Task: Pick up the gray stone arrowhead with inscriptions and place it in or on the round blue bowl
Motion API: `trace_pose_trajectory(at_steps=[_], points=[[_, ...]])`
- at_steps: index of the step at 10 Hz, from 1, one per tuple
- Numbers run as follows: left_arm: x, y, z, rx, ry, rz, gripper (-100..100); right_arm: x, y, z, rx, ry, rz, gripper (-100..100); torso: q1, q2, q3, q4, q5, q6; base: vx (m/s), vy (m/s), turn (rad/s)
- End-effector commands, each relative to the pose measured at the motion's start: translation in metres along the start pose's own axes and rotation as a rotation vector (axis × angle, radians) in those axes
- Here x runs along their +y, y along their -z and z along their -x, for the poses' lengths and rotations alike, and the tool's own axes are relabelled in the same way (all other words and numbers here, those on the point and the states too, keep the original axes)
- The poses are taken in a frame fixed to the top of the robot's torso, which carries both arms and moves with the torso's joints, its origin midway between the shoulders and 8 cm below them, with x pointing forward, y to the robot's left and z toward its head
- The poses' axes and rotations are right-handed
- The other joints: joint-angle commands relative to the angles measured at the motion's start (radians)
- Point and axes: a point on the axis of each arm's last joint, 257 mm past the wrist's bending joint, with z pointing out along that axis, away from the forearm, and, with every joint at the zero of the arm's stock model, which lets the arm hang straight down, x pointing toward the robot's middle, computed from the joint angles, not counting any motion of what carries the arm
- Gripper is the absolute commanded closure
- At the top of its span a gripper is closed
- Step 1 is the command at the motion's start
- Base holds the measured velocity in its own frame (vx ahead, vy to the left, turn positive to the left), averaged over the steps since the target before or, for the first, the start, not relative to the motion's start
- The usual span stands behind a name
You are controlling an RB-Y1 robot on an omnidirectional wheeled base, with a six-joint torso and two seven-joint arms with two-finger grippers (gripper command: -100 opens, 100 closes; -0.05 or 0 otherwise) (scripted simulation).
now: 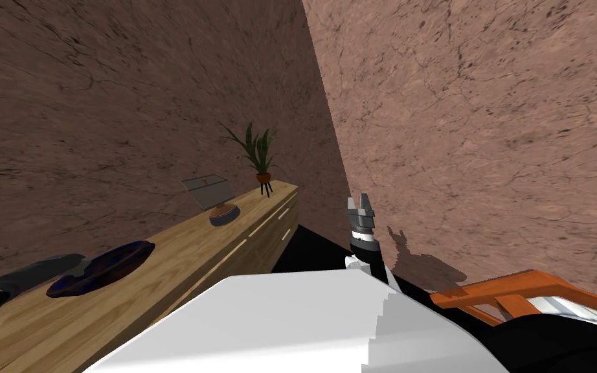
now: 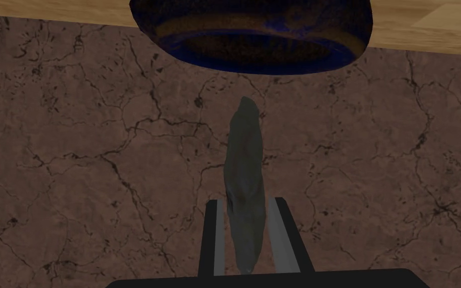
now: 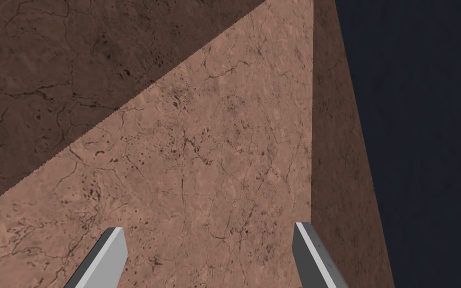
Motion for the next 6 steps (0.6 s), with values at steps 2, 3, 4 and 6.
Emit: trace_pose_trajectory(at_steps=[2, 3, 4, 6], points=[[0.0102, 0.0006, 0.0138, -0.015, 0.006, 0.051, 100, 0.0000, 0.0000, 0.0000, 0.000, 0.000, 0.000, 0, 0.002, -0.001, -0.001, 0.000, 0.000, 0.000, 0.073, 0.125, -0.075], [0.0126, 0.0006, 0.0178, -0.020, 0.008, 0.065, 100, 0.0000, 0.0000, 0.0000, 0.000, 0.000, 0.000, 0, 0.002, -0.001, -0.001, 0.000, 0.001, 0.000, 0.033, 0.118, -0.050], [0.0099, 0.0003, 0.0147, -0.016, 0.006, 0.053, 100, 0.0000, 0.0000, 0.0000, 0.000, 0.000, 0.000, 0, 0.002, 0.001, 0.000, 0.000, 0.000, -0.001, 0.015, 0.059, -0.019], [0.0103, 0.0002, 0.0161, -0.019, 0.007, 0.056, -100, 0.0000, 0.0000, 0.0000, 0.000, 0.000, 0.000, 0, -0.005, 0.004, 0.002, 0.000, 0.000, -0.001, 0.002, 0.006, -0.001]])
